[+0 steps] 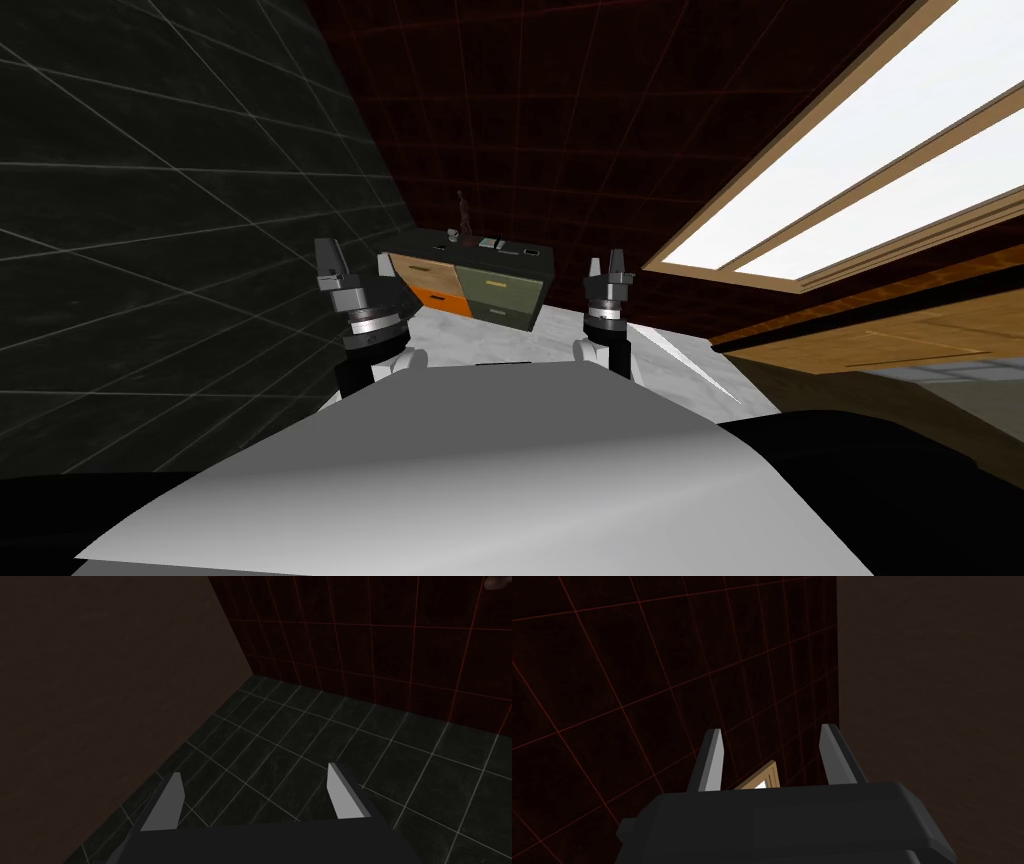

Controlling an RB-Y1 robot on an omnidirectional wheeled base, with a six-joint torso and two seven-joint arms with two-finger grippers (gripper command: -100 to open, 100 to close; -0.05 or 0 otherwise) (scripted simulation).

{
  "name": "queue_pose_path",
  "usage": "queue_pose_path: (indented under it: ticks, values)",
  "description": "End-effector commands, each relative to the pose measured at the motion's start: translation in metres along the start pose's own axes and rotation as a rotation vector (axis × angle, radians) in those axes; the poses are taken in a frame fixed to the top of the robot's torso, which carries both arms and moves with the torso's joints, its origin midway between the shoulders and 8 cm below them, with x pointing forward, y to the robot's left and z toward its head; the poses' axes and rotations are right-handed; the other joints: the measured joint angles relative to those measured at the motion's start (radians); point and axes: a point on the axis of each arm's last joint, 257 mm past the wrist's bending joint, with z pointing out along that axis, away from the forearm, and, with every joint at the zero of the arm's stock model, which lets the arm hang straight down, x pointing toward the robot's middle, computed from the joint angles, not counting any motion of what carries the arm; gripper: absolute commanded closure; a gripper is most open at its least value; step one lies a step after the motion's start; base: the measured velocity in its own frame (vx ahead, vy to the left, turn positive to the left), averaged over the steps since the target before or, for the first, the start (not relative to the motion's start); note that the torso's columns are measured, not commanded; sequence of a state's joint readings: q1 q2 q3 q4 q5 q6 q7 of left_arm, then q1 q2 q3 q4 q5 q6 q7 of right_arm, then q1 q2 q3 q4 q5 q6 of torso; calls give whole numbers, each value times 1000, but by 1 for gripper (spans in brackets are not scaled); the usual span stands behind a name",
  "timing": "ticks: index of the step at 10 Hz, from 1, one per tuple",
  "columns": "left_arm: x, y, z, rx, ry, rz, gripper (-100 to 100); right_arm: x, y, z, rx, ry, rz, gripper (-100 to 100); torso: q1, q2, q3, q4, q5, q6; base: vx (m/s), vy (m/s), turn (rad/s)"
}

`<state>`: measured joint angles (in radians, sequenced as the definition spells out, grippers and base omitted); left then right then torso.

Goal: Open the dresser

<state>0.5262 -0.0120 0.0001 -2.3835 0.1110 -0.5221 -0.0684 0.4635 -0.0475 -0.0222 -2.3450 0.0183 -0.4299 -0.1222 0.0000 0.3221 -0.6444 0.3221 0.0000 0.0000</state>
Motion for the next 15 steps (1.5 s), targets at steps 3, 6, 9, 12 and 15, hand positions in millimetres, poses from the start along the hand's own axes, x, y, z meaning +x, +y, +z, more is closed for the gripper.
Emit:
queue_pose_path:
  ticks: [3, 6, 9, 12, 15]
  values:
    - [0, 0, 0, 0, 0, 0, 0, 0, 0, 0, 0, 0, 0, 0, 0, 222, -442, 221, 0, 0, 0, 0, 0]
    - [12, 11, -3, -23, 72, 15, -100, 0, 0, 0, 0, 0, 0, 0, 1, 402, -807, 402, 0, 0, 21, 1, -5]
    - [29, 43, -14, -94, 154, 33, -100, 0, 0, 0, 1, 0, 0, 0, 0, 414, -833, 415, 0, 0, 79, -2, -13]
    - [39, 73, -27, -160, 190, 40, -100, 0, 0, 0, 1, 0, 0, 0, 0, 415, -832, 416, 0, 0, 119, 11, -17]
    - [47, 103, -41, -228, 212, 43, -100, 0, 0, 0, 1, 0, 0, 0, 0, 417, -831, 416, 0, 0, 101, 5, -15]
